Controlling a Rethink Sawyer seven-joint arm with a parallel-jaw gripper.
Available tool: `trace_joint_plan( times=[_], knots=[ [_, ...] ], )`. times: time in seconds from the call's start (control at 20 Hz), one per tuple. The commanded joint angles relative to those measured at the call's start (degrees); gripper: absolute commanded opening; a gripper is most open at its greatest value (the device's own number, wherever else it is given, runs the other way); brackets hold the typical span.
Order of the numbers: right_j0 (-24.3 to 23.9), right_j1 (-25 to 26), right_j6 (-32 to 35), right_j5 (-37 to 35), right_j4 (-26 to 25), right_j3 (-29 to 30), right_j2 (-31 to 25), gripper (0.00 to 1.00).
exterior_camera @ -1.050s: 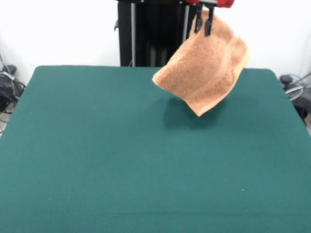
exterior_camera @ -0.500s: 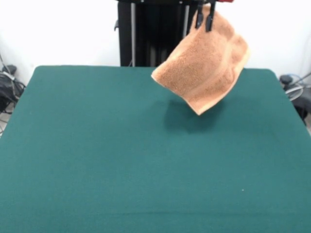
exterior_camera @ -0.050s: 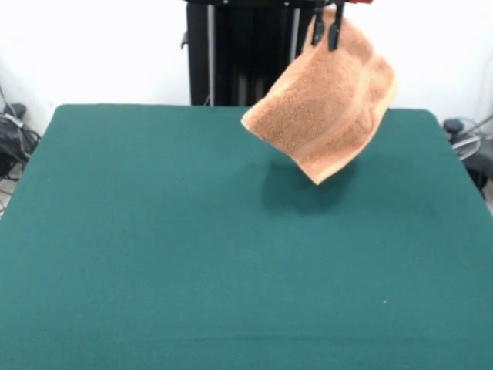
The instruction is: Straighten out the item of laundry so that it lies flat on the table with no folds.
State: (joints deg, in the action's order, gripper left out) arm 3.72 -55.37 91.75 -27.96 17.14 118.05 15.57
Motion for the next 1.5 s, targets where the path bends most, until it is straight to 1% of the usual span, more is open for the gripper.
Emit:
trace_joint_plan(
  times=[0.05,0.1,0.15,0.25,0.3,0.55,0.95,1.15,1.35,1.5],
  knots=[
    [-0.50,1.27,16.65,-5.67,2.02,-2.19,1.05,0.00],
    [-0.46,1.35,16.40,-5.48,1.71,-2.46,1.22,0.00],
    [-0.55,1.32,16.31,-3.07,2.05,-2.02,0.90,0.00],
    [-0.69,1.05,16.06,-2.90,2.15,-1.25,0.68,0.00],
    [-0.92,1.04,15.87,-2.87,2.24,-0.88,0.52,1.00],
    [-0.40,1.11,16.70,-3.16,2.29,-1.13,0.97,1.00],
    [-1.33,0.90,15.60,-2.82,2.46,-0.48,0.27,1.00],
    [-2.04,1.72,14.71,1.03,2.97,0.98,-1.54,1.00],
    [-3.68,5.09,13.73,7.07,3.19,2.33,-4.53,1.00],
    [-4.09,8.23,13.97,11.01,2.55,1.89,-5.70,1.00]
  ],
)
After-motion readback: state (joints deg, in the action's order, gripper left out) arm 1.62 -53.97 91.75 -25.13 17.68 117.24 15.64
